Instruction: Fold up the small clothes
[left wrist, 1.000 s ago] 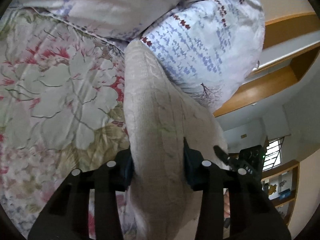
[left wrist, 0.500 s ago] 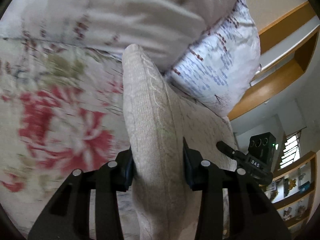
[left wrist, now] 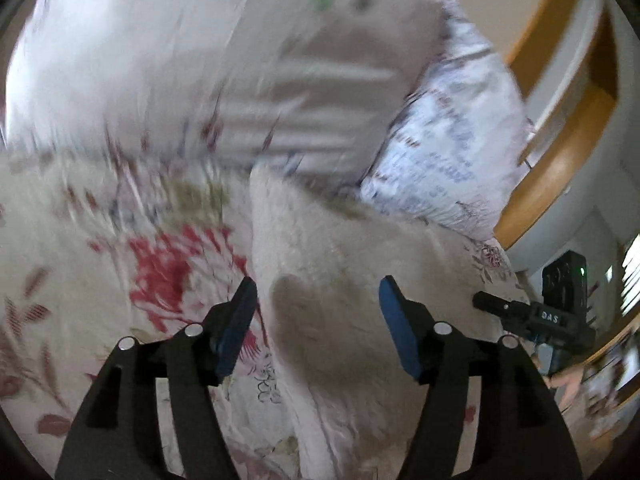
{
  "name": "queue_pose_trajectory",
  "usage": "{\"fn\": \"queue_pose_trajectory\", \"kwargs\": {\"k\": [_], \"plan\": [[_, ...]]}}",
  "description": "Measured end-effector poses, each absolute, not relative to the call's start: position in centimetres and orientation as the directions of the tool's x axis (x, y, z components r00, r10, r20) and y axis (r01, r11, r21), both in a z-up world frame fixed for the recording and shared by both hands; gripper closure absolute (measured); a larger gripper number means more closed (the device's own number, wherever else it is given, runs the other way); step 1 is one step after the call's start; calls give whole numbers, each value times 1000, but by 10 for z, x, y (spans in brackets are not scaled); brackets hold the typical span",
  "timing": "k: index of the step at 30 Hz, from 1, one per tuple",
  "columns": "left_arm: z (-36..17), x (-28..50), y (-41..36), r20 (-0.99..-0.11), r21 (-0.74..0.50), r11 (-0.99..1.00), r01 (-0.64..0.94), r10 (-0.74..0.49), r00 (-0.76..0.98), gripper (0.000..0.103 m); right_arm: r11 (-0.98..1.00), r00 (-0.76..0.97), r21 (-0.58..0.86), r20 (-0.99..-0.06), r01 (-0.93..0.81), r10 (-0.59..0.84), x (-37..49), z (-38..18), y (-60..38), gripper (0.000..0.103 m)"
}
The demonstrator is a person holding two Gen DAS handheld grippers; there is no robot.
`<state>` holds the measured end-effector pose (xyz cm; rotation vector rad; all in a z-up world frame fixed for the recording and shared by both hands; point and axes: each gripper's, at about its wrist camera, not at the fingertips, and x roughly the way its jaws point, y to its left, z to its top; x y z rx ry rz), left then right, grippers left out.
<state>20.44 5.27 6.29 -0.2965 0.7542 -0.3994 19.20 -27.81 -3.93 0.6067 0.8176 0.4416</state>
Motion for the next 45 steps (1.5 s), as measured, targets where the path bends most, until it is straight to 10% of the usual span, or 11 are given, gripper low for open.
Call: {"fn": "queue_pose_trajectory", "kwargs": {"k": [3, 13, 21, 28, 45], "plan": [[73, 186, 37, -578, -334, 886, 321, -462, 672, 38, 795, 644, 590, -555, -142, 526, 186, -36, -273, 89], [51, 194, -12, -673, -205, 903, 379, -411, 615, 40, 850, 664, 526, -626, -29, 410, 208, -47, -269, 92], [44, 194, -24, -682, -96, 930, 354, -320, 657, 40, 886, 681, 464, -643, -17, 350, 197, -40, -269, 69], [54, 161, 17, -648, -189, 947, 261, -320, 691, 30, 923, 768, 349, -541, -165, 342, 145, -10, -250, 68], [16, 159, 33, -739, -217, 958, 189, -288, 609, 24, 970, 711, 181, -660, -165, 244, 138, -39, -213, 58]]}}
